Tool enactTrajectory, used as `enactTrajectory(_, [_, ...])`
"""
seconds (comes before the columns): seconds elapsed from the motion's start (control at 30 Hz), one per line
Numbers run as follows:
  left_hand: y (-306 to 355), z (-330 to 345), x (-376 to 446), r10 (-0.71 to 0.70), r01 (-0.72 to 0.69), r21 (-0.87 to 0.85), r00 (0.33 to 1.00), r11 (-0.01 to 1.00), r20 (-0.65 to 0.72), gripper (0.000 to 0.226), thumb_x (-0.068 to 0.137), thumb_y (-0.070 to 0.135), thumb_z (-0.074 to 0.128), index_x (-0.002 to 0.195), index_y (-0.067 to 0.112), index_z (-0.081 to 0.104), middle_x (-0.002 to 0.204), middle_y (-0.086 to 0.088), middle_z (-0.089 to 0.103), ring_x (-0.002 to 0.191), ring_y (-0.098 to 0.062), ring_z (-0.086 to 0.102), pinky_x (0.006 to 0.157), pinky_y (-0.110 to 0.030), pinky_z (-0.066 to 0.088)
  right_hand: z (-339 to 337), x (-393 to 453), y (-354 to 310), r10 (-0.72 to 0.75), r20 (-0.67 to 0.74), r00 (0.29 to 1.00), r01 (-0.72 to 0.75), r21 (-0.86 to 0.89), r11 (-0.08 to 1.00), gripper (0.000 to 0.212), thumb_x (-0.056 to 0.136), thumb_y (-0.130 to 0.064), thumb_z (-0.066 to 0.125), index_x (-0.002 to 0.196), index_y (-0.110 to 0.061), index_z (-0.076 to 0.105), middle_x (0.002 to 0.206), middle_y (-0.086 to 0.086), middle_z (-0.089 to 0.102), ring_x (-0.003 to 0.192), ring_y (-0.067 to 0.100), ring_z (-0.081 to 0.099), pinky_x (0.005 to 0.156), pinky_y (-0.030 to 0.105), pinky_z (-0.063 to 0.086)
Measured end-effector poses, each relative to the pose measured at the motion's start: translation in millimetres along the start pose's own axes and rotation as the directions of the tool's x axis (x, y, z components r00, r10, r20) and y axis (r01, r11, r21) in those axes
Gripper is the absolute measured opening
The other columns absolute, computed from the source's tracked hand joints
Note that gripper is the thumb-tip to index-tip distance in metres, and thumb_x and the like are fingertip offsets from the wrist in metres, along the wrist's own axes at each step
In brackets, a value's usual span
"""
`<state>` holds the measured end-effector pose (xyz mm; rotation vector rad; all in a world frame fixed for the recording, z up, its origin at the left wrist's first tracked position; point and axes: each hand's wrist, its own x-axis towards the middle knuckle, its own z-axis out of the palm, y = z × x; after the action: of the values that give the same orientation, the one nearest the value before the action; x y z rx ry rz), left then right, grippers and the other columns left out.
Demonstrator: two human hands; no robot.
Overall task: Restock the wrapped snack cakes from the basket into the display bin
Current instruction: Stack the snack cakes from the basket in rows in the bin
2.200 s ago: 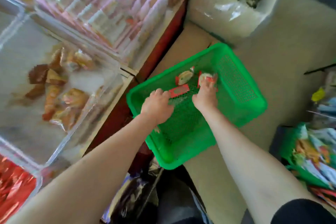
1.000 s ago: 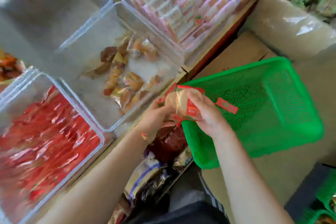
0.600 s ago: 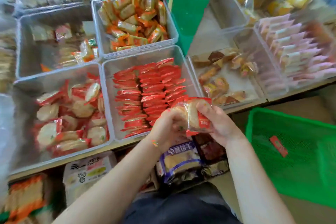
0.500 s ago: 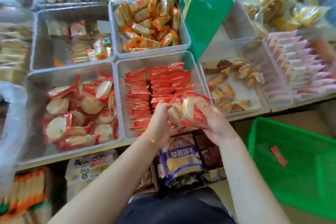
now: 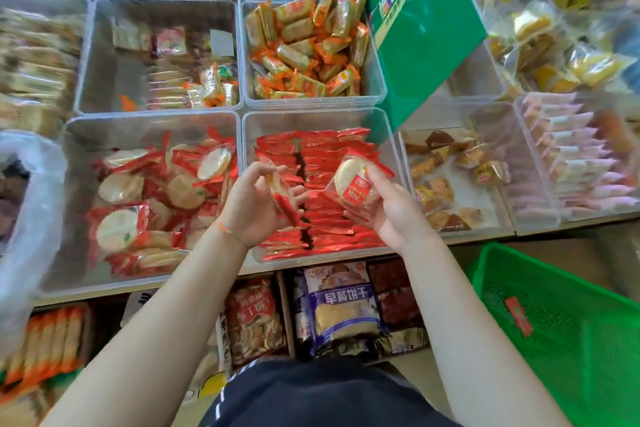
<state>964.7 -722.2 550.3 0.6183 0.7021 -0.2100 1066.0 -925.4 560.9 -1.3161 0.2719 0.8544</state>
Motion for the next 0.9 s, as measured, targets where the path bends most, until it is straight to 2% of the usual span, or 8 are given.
enactTrajectory(0.13, [12,-5,-1,0.083,-0.075,0.149,0.995,0.986,-0.050,0.047,0.075,0.034,0.068,0.118,0.021,0.053,0.085,-0.007,0.062,0.080,-0.024,0.064,0.071,-0.038,0.051,-3,14,11,-0.102,-0.040,0.994,0.072,-0.462,0.884,0.027,0.092,-0.028,0.066,0.115,-0.013,0.065,0.101,0.000,0.075,0.095,0.016,0.071,0.083,0.033,0.054])
enactTrajectory(0.23, [18,0,2,0.205,-0.155,0.361,0.973,0.920,-0.104,0.024,0.072,0.028,0.063,0.095,0.022,0.056,0.071,-0.003,0.059,0.060,-0.019,0.062,0.058,-0.031,0.050,5,26,20,-0.097,0.059,0.994,0.113,-0.594,0.797,0.018,0.090,-0.019,0.068,0.107,-0.023,0.064,0.106,-0.005,0.072,0.099,0.013,0.068,0.085,0.031,0.053])
enactTrajectory(0.47, [9,-11,6,0.190,-0.057,0.578,0.967,0.814,-0.172,0.019,0.086,0.015,0.055,0.100,0.004,0.062,0.090,-0.016,0.066,0.079,-0.028,0.067,0.075,-0.048,0.058,0,44,24,-0.209,-0.077,0.975,0.051,-0.835,0.547,0.046,0.094,-0.024,0.059,0.136,-0.025,0.041,0.119,0.003,0.058,0.104,0.020,0.057,0.090,0.040,0.048])
enactTrajectory(0.57, [4,-15,2,0.170,-0.080,0.570,0.980,0.818,-0.106,0.031,0.086,0.020,0.068,0.113,0.009,0.059,0.099,-0.012,0.071,0.080,-0.024,0.072,0.061,-0.038,0.058,-6,41,19,-0.189,-0.139,0.972,-0.047,-0.905,0.423,0.052,0.094,-0.023,0.057,0.141,-0.022,0.035,0.132,0.011,0.051,0.116,0.028,0.053,0.098,0.050,0.046])
enactTrajectory(0.63, [3,-16,0,0.172,-0.099,0.610,0.983,0.787,-0.062,0.035,0.085,0.016,0.072,0.116,0.011,0.058,0.102,-0.012,0.072,0.085,-0.026,0.073,0.061,-0.036,0.058,-4,35,15,-0.367,-0.102,0.925,0.002,-0.962,0.273,0.052,0.093,-0.025,0.058,0.141,-0.021,0.037,0.134,0.009,0.044,0.122,0.026,0.046,0.102,0.048,0.044])
enactTrajectory(0.73, [4,-12,-1,0.153,-0.143,0.629,0.987,0.764,0.039,0.031,0.084,0.009,0.073,0.113,0.007,0.061,0.100,-0.013,0.072,0.088,-0.028,0.072,0.067,-0.036,0.059,13,21,0,-0.457,0.063,0.887,0.279,-0.862,0.423,0.037,0.091,-0.038,0.058,0.126,-0.027,0.056,0.124,-0.006,0.054,0.116,0.009,0.051,0.098,0.031,0.046])
enactTrajectory(0.83, [3,-2,-3,0.105,-0.173,0.626,0.984,0.760,0.144,0.025,0.085,0.008,0.071,0.109,0.009,0.065,0.099,-0.012,0.073,0.089,-0.028,0.072,0.071,-0.033,0.058,30,9,-10,-0.151,0.300,0.942,0.332,-0.758,0.561,0.027,0.083,-0.050,0.067,0.108,-0.038,0.065,0.099,-0.020,0.066,0.092,-0.008,0.060,0.072,0.010,0.047])
enactTrajectory(0.9, [0,4,-1,0.122,-0.177,0.649,0.984,0.740,0.130,0.026,0.086,0.010,0.071,0.111,0.009,0.061,0.100,-0.013,0.071,0.090,-0.028,0.071,0.074,-0.036,0.059,32,11,-7,-0.085,0.354,0.931,0.345,-0.784,0.516,0.024,0.081,-0.044,0.073,0.102,-0.034,0.068,0.089,-0.018,0.070,0.084,-0.002,0.064,0.071,0.017,0.051])
